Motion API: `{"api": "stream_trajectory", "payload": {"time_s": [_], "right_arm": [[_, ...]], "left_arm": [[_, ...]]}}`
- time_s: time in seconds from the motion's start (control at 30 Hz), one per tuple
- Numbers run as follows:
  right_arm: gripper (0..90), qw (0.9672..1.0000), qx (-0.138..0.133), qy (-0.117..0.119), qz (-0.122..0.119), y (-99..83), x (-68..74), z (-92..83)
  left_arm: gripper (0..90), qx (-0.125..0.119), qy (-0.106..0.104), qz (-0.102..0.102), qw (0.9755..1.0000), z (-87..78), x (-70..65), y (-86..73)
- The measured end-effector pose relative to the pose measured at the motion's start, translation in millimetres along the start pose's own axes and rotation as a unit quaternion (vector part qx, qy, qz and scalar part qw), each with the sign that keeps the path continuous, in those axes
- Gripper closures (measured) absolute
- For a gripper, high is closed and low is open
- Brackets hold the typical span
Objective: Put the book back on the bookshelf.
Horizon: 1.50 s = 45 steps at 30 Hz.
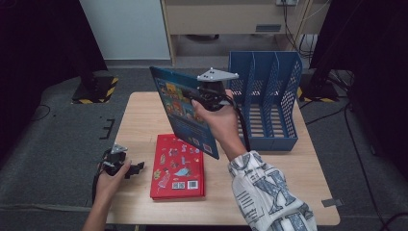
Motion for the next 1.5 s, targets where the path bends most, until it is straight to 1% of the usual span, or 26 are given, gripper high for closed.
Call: {"api": "stream_trajectory", "payload": {"time_s": [0.17,0.23,0.3,0.37,0.53,0.7,1.03,1.33,1.37,1.4,1.43,1.47,1.5], "right_arm": [[82.0,0.9998,-0.008,-0.014,0.009,5.9,-10.1,-13.7],[81.8,0.9996,-0.014,-0.016,0.019,7.9,-14.3,-18.8],[81.8,0.9994,-0.016,-0.021,0.021,9.3,-18.6,-23.3],[81.8,0.9993,-0.016,-0.024,0.025,10.0,-21.6,-27.5],[81.8,0.9989,-0.02,-0.033,0.027,13.4,-26.3,-39.1],[81.8,0.9984,-0.027,-0.039,0.031,18.0,-27.7,-51.5],[81.8,0.9976,-0.034,-0.051,0.03,24.1,-33.2,-67.8],[81.7,0.9963,-0.043,-0.068,0.029,31.2,-38.9,-93.0],[81.7,0.9963,-0.043,-0.068,0.029,31.2,-38.9,-93.0],[81.8,0.9959,-0.046,-0.072,0.028,32.8,-40.2,-99.6],[81.8,0.9959,-0.046,-0.072,0.028,32.8,-40.2,-99.6],[81.7,0.9955,-0.05,-0.076,0.029,34.0,-41.3,-105.3],[81.7,0.9955,-0.05,-0.076,0.029,34.0,-41.3,-105.3]], "left_arm": [[5.5,-0.006,0.003,0.004,1.0,0.2,-0.7,-0.9],[4.6,-0.015,0.008,0.012,0.9998,1.0,-1.6,-2.1],[3.6,-0.023,0.017,0.027,0.9992,2.3,-2.3,-3.4],[1.5,-0.026,0.017,0.027,0.9991,3.0,-3.4,-3.6],[1.3,-0.025,0.017,0.027,0.9992,3.0,-3.5,-3.7],[1.0,-0.025,0.017,0.028,0.9992,2.9,-3.6,-3.8],[0.8,-0.024,0.019,0.025,0.9992,2.8,-3.5,-4.1],[0.5,-0.024,0.02,0.025,0.9992,2.9,-3.6,-4.1],[0.6,-0.024,0.02,0.025,0.9992,2.9,-3.6,-4.1],[0.5,-0.024,0.02,0.025,0.9992,2.9,-3.6,-4.0],[0.5,-0.024,0.02,0.025,0.9992,2.9,-3.6,-4.0],[0.5,-0.024,0.02,0.025,0.9992,2.9,-3.6,-4.0],[0.5,-0.024,0.02,0.025,0.9992,2.9,-3.6,-4.0]]}}
Point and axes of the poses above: each handheld gripper's, and its own axes: z roughly forward along the jaws, y roughly out of its top, x roughly to its left, the point moved 10 cm from there along z, roughly forward along the jaws, and after that the axes turned 14 degrees about y, right-handed, at the moved point
